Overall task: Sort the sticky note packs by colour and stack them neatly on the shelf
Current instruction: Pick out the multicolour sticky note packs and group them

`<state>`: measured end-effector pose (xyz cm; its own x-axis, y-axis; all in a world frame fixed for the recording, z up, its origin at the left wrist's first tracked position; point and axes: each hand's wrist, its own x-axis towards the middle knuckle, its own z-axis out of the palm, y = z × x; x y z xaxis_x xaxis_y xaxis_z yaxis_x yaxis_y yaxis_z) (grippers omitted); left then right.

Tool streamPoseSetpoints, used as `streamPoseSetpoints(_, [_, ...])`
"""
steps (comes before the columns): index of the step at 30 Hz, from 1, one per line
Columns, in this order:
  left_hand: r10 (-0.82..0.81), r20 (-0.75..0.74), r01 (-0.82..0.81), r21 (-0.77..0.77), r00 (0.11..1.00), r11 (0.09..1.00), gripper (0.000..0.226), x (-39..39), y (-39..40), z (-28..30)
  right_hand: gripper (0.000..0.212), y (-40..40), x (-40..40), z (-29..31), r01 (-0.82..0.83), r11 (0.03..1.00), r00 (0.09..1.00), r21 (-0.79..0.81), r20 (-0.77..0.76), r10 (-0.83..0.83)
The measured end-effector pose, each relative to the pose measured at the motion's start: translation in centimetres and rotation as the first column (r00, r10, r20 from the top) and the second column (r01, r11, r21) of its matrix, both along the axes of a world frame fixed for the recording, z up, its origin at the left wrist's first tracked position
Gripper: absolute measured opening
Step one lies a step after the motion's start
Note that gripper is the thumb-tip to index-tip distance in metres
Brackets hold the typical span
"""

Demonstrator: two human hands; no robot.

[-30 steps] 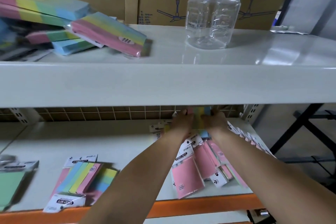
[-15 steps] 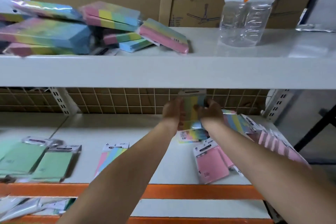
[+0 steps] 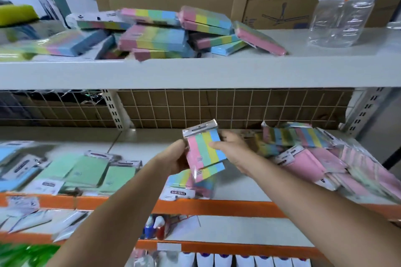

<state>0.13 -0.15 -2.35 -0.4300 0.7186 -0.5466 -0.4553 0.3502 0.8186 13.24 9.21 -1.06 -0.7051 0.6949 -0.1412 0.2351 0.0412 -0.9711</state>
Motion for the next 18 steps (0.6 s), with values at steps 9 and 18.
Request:
streamPoseSetpoints(9, [0.328,-0.093,-0.330,-0.007,0.940,0.944,0.017,-3.0,-3.5,-0.5,0.016,-2.4,-0.9,-2.2,-0.013,0.996,1.000,-0.090,0.017,0.015])
streamPoseSetpoints(18, [0.150,-0.288,-0.211,-0.194,0.946,0.958,0.021,-4.6,-6.8,-2.7,0.013,-0.5,1.8,-3.7,0.336,0.933,0.942,-0.129,0.024,-0.336])
